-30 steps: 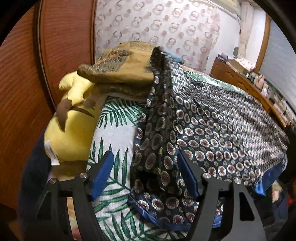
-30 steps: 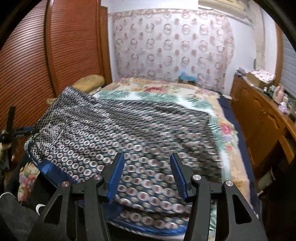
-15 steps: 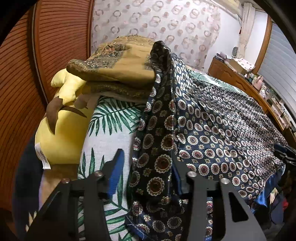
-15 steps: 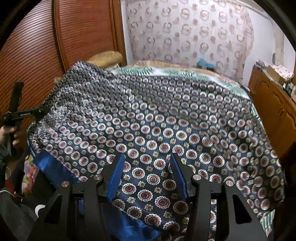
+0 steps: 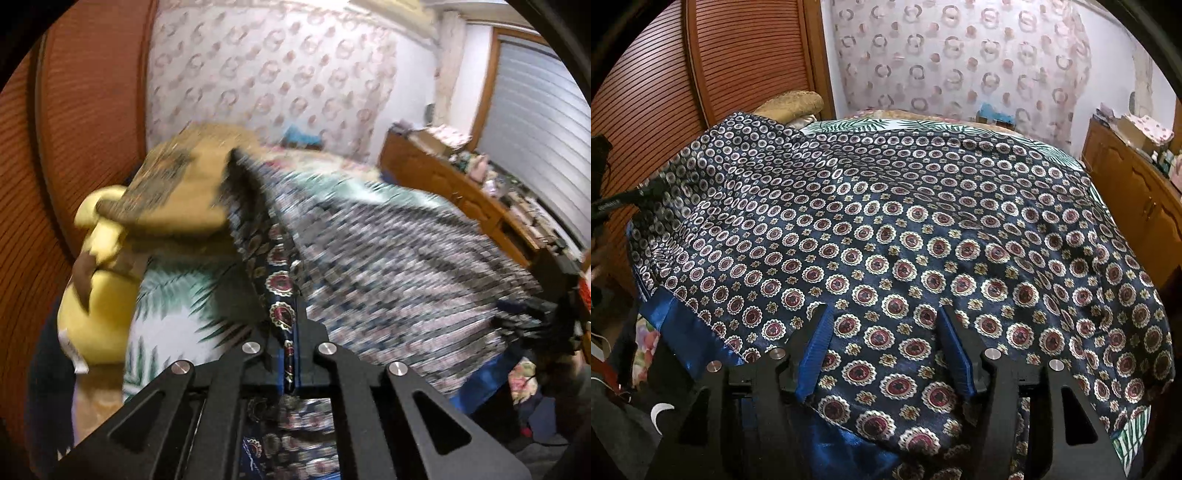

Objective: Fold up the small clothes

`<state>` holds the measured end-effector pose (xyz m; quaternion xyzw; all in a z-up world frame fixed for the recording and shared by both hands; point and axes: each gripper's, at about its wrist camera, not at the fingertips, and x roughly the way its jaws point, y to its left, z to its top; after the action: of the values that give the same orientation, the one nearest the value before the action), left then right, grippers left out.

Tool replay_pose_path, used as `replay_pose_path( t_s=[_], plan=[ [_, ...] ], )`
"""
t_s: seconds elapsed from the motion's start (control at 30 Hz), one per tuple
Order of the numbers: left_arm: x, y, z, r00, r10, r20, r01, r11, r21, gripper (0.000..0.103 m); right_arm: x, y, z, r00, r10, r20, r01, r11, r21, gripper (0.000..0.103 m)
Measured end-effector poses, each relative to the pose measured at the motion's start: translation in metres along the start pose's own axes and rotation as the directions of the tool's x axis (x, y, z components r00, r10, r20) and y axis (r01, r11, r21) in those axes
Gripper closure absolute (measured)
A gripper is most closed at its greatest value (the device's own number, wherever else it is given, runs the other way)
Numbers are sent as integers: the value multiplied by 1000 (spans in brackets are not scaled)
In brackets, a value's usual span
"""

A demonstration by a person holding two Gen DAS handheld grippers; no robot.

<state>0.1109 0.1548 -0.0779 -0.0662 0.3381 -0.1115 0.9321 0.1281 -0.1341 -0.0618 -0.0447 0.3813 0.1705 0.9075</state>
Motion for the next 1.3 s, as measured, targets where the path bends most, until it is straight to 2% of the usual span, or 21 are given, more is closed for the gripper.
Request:
replay_pose_path(
  t_s=[0.2, 0.43, 0.6, 0.87, 1.1, 1.3],
  plan=[
    [-2, -48, 39, 992, -116, 45, 113, 991, 72, 100, -26, -16, -14, 1000, -7, 22, 7, 999, 33, 43],
    [17, -116, 66, 973, -228, 25, 221, 960, 171, 100, -53, -41, -30, 997, -43, 58, 38, 996, 85, 43],
    [30, -173, 80, 949, -316, -16, 310, 920, 239, 100, -68, -60, -47, 995, -70, 67, 61, 989, 132, 43],
    [43, -251, 101, 908, -411, -85, 415, 849, 327, 100, -92, -80, -71, 991, -96, 92, 77, 979, 191, 43],
    [50, -305, 110, 884, -450, -128, 463, 798, 386, 100, -108, -89, -85, 989, -104, 101, 80, 973, 216, 43],
    [72, -322, 101, 879, -437, -190, 476, 793, 379, 99, -112, -98, -84, 989, -108, 101, 82, 970, 230, 43]
  ],
)
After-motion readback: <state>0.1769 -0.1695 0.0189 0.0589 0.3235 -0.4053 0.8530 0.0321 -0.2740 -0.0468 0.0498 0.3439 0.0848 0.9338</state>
